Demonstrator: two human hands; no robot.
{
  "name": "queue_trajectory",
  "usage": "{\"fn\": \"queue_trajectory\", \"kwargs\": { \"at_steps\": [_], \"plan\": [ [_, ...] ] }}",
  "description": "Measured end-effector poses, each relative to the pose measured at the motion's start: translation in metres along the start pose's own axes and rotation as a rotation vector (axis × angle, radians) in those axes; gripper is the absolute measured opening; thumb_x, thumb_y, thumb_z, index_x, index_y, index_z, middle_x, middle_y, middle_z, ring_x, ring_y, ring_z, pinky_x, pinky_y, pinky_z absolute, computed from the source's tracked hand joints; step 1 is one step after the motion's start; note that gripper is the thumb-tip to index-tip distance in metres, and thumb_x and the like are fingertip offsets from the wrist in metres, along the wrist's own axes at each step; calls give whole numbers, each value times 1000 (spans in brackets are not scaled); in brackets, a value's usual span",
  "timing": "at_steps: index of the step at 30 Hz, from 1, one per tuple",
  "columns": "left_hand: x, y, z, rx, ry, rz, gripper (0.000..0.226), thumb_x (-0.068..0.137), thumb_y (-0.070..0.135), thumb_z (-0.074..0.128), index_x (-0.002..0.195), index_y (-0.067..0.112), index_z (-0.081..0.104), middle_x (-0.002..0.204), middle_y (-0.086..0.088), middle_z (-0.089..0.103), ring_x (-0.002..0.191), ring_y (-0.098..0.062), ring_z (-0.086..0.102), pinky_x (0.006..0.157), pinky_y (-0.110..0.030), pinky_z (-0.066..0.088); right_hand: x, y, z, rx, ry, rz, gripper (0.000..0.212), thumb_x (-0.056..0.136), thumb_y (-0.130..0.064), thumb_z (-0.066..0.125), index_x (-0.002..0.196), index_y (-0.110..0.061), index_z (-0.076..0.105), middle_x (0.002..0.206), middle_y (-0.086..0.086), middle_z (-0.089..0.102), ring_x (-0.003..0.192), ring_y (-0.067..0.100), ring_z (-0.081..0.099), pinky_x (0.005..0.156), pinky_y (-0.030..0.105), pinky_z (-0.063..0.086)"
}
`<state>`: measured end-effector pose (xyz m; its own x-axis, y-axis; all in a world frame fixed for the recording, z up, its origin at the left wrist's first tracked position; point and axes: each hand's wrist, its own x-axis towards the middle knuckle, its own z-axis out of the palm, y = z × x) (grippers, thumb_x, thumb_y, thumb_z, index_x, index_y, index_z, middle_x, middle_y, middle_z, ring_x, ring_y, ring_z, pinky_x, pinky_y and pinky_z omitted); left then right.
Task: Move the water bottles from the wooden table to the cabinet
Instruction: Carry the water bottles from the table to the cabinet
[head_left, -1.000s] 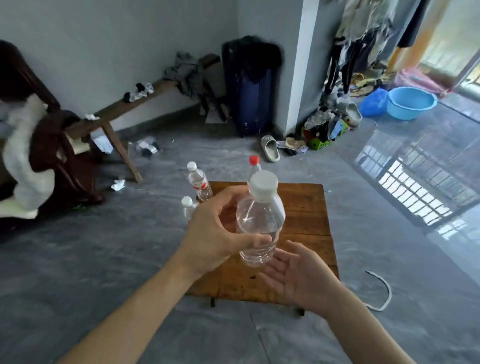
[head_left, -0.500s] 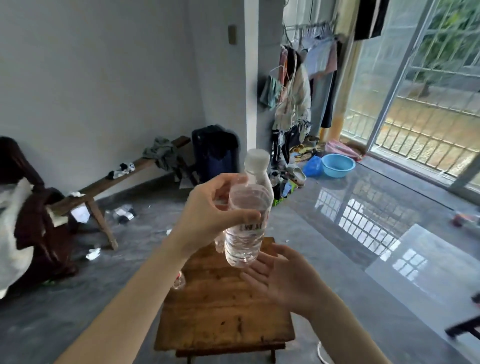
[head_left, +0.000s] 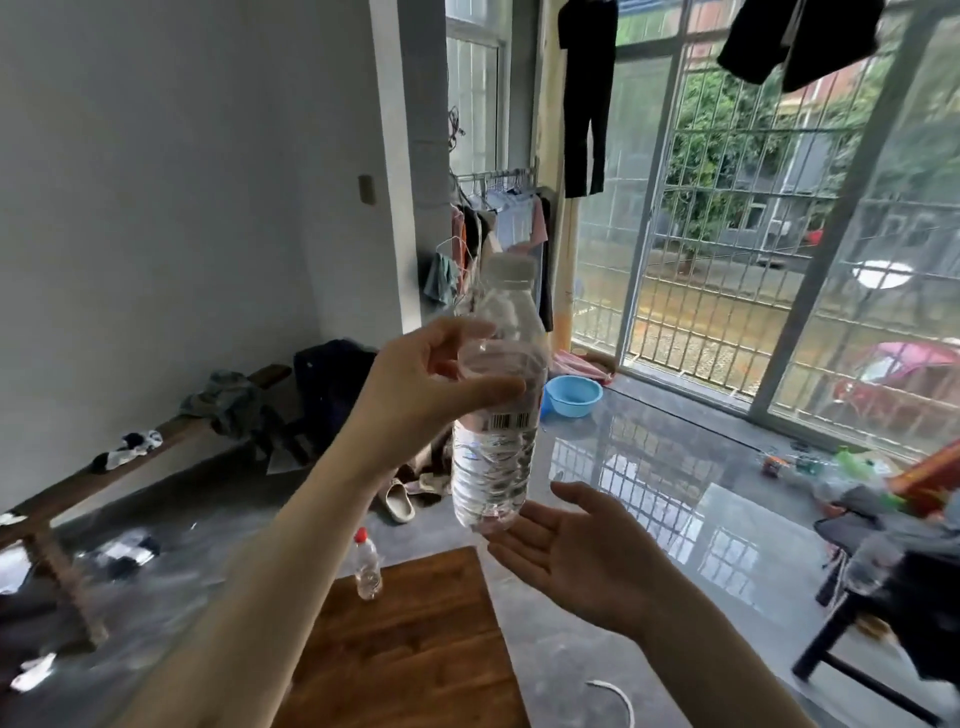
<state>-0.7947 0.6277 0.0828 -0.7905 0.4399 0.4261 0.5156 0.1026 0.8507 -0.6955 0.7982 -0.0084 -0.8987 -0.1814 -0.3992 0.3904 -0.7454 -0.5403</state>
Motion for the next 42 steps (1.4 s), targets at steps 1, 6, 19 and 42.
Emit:
{"fn": "queue_trajectory", "kwargs": {
  "at_steps": [1,6,19,42],
  "plan": [
    [2,4,-1,9,-4,18,74,53,59,86,119,30,69,105,13,79,95,-3,75,77,-12,54,-2,-1,3,-3,5,-12,53,92,-25,51,134,8,47,129,32,61,114,44,64,94,48,49],
    [2,10,-14,87,-11,98,75,56,65,80,120,29,69,102,16,78,92,2,73,74,-2,47,-6,4,20,-26,26,-15,56,87,-27,55,128,10,52,126,31,64,113,44,65,90,47,51],
    [6,-8,0,9,-258,103,66,52,67,80,111,44,65,105,17,77,96,-1,73,86,-25,57,-23,46,19,172,187,-116,48,83,-24,60,109,15,69,127,32,63,111,43,65,85,52,57],
    [-125,194,323,-409,-906,465,41,76,57,76,113,48,63,89,36,71,86,11,70,69,-8,54,-374,95,-120,419,702,-755,50,87,-32,52,105,11,72,110,29,71,84,36,75,73,44,63]
  ]
}}
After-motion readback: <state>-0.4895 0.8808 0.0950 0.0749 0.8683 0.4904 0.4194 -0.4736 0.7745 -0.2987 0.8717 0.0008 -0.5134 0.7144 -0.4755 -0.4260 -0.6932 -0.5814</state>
